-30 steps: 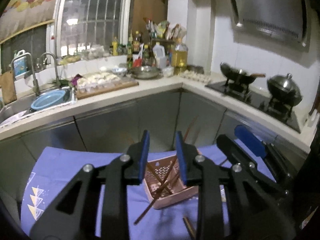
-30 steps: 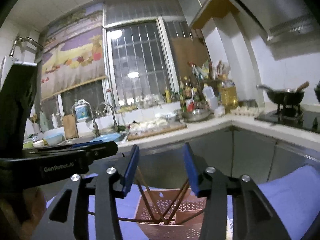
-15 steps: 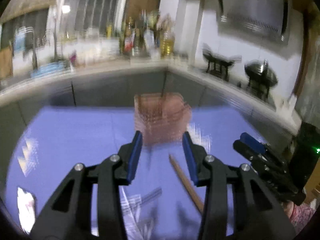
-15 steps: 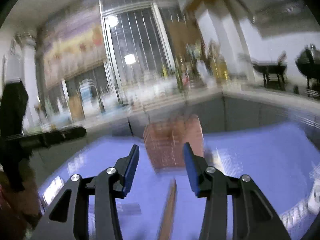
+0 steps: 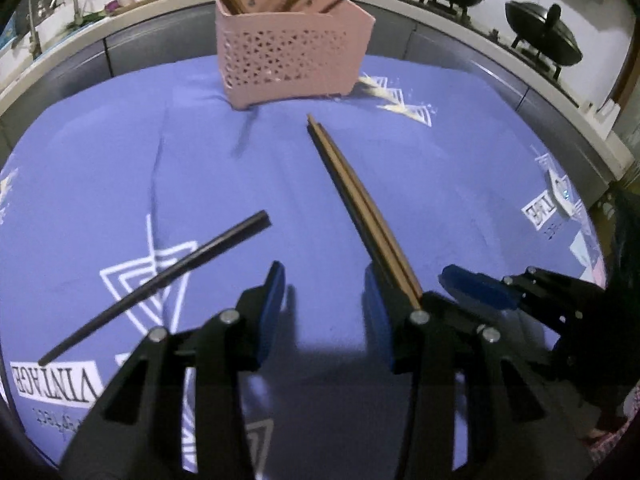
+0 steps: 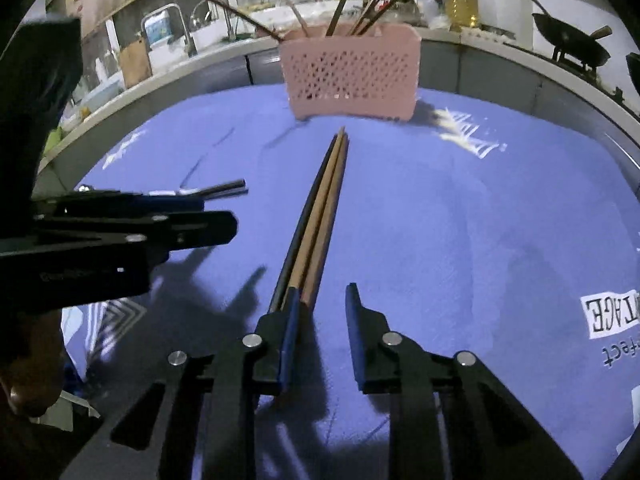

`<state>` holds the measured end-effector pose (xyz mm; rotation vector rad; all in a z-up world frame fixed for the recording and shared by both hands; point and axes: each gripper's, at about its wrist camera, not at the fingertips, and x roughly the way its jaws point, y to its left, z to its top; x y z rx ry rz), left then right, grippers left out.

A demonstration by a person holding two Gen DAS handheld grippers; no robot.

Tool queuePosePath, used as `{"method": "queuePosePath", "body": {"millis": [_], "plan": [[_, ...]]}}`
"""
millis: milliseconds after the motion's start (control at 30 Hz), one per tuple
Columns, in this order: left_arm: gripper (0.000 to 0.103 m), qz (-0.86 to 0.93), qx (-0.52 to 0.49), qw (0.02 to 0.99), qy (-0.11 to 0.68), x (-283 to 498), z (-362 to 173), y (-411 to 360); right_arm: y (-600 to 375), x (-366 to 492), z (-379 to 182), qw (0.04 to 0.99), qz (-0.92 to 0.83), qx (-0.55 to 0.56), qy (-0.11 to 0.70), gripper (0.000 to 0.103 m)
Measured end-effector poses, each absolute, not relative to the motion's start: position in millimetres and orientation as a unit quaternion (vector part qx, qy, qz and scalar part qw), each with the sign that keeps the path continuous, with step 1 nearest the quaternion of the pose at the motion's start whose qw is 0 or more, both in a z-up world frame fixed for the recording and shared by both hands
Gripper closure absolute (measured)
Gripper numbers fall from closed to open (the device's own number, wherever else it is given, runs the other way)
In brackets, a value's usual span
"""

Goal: Organize utensils

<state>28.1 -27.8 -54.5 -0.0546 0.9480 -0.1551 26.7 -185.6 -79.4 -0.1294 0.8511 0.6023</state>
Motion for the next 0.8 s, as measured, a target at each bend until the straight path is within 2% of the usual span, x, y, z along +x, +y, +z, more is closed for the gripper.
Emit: {"method": "queuePosePath", "body": {"millis": [300, 600, 800], "plan": [[0.064, -0.067, 0.01, 0.88, 0.469, 47.9, -65.1, -50.3, -190.6, 23.2, -82.6, 0.886, 0.249, -0.109, 0.375, 0.079], [0.063, -0.055, 0.023, 0.88, 0.471, 55.3, -70.0, -56.2, -213.0, 40.9, -85.5, 0.879, 0.26, -0.041, 0.397, 0.079], [0.061, -0.045, 0.04, 0.881, 0.469, 59.6, -69.5, -60.8, -215.7, 41.7, -84.6, 0.882, 0.256, -0.038, 0.394, 0.079]]}}
